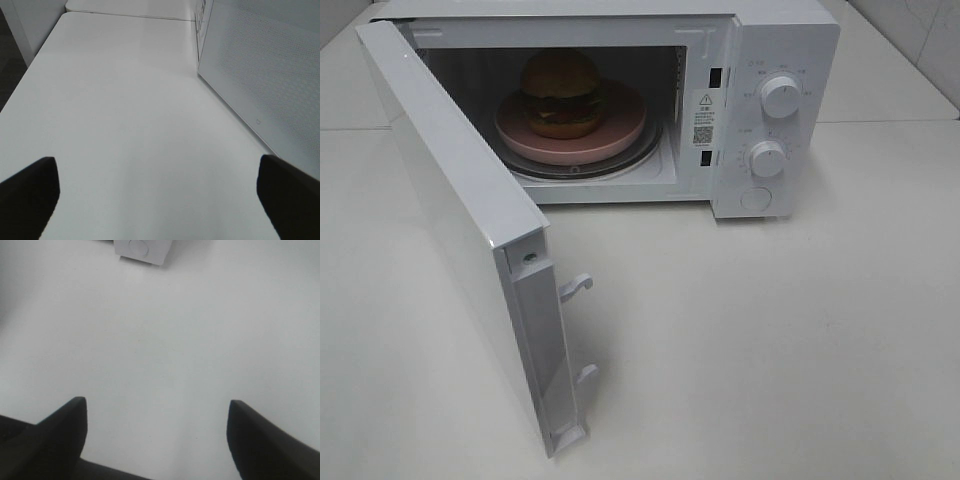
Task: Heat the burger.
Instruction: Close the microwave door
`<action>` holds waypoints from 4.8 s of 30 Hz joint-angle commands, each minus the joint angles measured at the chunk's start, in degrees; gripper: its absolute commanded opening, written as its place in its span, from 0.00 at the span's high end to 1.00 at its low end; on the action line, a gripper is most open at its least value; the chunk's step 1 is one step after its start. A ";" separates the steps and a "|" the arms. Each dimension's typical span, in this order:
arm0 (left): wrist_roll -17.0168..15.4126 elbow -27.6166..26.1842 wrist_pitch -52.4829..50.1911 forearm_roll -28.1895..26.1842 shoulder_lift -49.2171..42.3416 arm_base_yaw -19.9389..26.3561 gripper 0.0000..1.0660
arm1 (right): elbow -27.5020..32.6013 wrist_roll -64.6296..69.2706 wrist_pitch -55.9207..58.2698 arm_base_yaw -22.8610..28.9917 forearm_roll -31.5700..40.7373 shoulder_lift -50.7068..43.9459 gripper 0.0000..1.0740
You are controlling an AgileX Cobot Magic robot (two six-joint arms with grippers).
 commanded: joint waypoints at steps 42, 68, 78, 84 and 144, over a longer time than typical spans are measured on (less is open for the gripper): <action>-0.06 0.11 -0.74 -0.11 -0.63 0.11 0.06 | 9.97 -2.64 -4.81 -12.26 3.50 -27.27 0.35; -0.06 0.11 -0.74 -0.11 -0.63 0.11 0.06 | 9.91 -2.64 -4.81 -12.26 3.44 -27.27 0.36; -0.06 0.11 -0.74 -0.11 -0.63 0.11 0.06 | 9.91 -2.58 -4.81 -16.21 3.38 -27.27 0.36; -0.06 0.11 -0.74 -0.11 -0.63 0.11 0.06 | 9.91 -2.58 -4.81 -16.84 3.38 -27.27 0.36; -5.21 19.71 -86.80 7.51 42.69 0.11 1.00 | 9.91 -2.58 -4.81 -16.84 3.38 -27.27 0.36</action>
